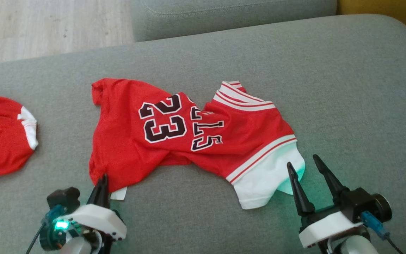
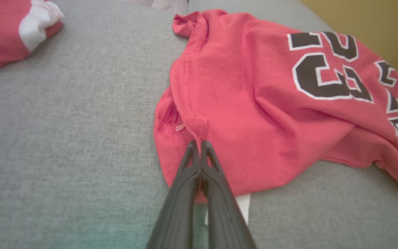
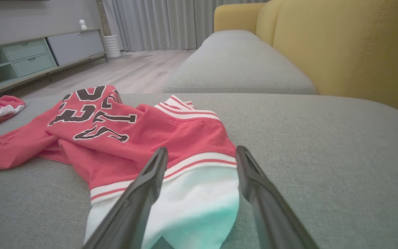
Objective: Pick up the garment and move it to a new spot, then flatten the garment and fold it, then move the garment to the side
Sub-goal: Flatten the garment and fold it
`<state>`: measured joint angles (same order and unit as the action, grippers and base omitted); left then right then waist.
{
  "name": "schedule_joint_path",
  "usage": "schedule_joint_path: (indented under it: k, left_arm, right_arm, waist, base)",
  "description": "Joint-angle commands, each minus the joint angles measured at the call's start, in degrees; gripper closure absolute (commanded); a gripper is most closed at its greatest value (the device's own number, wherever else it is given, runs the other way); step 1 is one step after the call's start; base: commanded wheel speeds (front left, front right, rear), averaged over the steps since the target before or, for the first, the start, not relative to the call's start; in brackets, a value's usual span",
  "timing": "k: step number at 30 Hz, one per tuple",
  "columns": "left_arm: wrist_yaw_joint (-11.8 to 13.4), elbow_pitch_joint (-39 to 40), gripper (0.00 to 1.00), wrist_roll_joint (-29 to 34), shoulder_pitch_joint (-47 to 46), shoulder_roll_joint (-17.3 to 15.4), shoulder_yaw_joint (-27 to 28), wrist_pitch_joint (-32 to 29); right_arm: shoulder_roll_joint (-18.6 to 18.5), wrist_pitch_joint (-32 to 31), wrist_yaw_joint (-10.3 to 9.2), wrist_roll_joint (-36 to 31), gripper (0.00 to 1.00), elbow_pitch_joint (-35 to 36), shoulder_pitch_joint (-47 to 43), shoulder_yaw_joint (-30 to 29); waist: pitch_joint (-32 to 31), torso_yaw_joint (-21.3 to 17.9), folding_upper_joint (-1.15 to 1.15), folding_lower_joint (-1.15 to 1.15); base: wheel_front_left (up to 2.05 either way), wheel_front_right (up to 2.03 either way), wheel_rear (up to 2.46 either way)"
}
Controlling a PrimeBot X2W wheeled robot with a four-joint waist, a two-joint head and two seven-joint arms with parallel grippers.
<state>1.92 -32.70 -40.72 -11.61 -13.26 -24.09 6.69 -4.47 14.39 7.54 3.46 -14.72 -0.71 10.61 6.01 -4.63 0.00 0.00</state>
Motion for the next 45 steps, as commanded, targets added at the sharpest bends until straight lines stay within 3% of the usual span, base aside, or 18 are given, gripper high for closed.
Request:
schedule_joint_path:
  k: [1,10,19,23,30,33,39,45]
  left_arm:
    - [-0.4,1.9,1.0,-0.2,-2.3,-1.3,1.6,0.9]
    - [-0.8,13.8,1.0,-0.6,4.2,-1.4,-1.0,-0.8]
    - [2.0,39.1,1.0,-3.3,16.3,-3.8,-4.4,-8.1]
    - [2.8,41.5,1.0,-3.8,16.2,-4.3,-4.0,-9.4]
    - [3.3,36.8,1.0,-5.5,10.0,-4.9,-0.1,-10.6]
    - [3.2,32.4,0.94,-7.0,6.7,-5.1,2.2,-10.8]
    - [2.2,23.0,0.99,-8.0,1.5,-6.6,5.2,-10.3]
    - [3.6,15.8,1.0,-6.3,-1.6,-7.4,7.4,-6.5]
  right_arm:
    - [-0.6,0.6,-0.05,0.2,0.0,1.6,1.4,0.9]
    - [-0.6,0.6,-0.05,-0.1,0.0,1.4,-0.7,0.5]
    - [-0.8,0.6,-0.05,-0.1,0.0,1.5,-1.0,0.6]
    - [-0.8,0.6,-0.05,-0.1,0.0,1.3,-0.7,1.1]
    - [-0.9,0.6,-0.05,0.2,0.0,1.2,0.9,2.3]
    - [-1.0,0.6,-0.05,0.1,0.0,1.2,1.5,2.3]
    - [-0.9,0.6,-0.05,0.1,0.0,1.5,2.5,2.0]
    - [-0.7,0.6,-0.05,0.1,0.0,1.7,2.6,1.5]
  waist:
    - [-0.3,0.3,0.0,0.0]
    - [-2.7,4.1,0.0,0.0]
    - [-2.9,7.2,0.0,0.0]
    - [-2.5,7.0,0.0,0.0]
    - [-0.9,4.2,0.0,0.0]
    - [0.2,2.3,0.0,0.0]
    - [2.3,-1.2,0.0,0.0]
    - [3.1,-2.8,0.0,0.0]
  base:
    - [0.0,0.0,0.0]
    - [0.0,0.0,0.0]
    - [0.0,0.0,0.0]
    - [0.0,0.0,0.0]
    - [0.0,0.0,0.0]
    - [0.0,0.0,0.0]
    - [0.0,0.0,0.0]
    - [0.0,0.0,0.0]
